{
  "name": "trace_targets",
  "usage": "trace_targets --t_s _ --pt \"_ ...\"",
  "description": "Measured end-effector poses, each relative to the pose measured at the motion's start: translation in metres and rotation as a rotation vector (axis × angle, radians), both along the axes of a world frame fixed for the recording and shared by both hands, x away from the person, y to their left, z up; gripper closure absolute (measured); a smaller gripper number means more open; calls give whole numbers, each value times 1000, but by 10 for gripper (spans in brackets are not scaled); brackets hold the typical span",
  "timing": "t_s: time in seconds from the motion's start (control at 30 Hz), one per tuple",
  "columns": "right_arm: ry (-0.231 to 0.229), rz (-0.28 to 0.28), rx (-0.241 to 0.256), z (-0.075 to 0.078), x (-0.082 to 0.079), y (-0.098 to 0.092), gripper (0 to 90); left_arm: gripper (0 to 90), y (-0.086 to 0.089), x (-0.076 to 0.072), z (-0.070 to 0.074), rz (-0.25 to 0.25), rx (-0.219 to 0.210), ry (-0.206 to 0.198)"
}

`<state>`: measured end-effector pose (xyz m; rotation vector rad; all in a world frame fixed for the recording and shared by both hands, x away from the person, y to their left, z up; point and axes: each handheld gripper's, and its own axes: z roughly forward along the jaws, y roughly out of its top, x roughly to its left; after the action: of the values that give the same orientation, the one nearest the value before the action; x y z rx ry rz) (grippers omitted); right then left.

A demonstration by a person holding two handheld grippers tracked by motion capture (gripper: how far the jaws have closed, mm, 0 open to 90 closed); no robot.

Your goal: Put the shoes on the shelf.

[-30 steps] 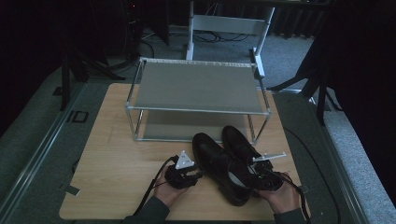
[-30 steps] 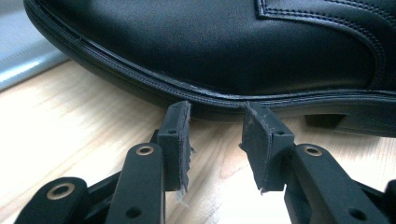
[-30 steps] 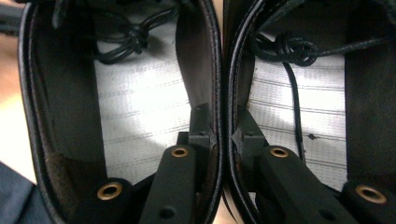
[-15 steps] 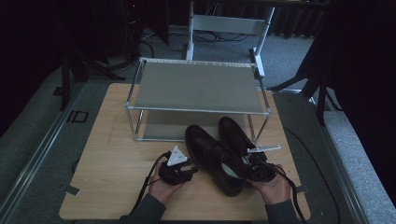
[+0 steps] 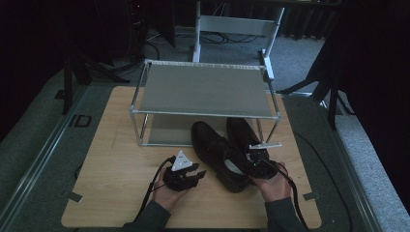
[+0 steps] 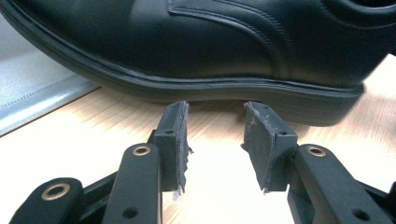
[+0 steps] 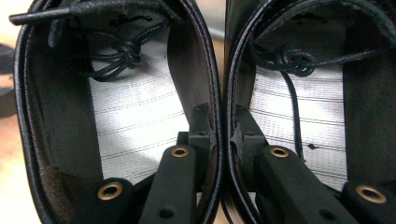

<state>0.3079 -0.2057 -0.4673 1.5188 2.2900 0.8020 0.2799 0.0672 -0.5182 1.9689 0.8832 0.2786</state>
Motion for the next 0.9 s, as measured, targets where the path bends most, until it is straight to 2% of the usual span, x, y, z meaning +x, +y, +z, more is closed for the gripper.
trace_targets --t_s 0.3,0.4,0.6,0.8,0.9 --pt "-29 -56 21 -2 19 7 811 595 1 1 1 2 5 -2" --pt "-59 -70 9 -2 27 12 810 595 2 3 0 5 10 -2" --pt "-100 -116 42 -2 42 18 811 595 1 2 -1 4 10 2" --pt "-133 -150 32 -1 53 28 810 595 2 2 -2 6 10 5" --pt "-165 -166 20 -4 57 34 810 595 4 3 -3 9 11 6"
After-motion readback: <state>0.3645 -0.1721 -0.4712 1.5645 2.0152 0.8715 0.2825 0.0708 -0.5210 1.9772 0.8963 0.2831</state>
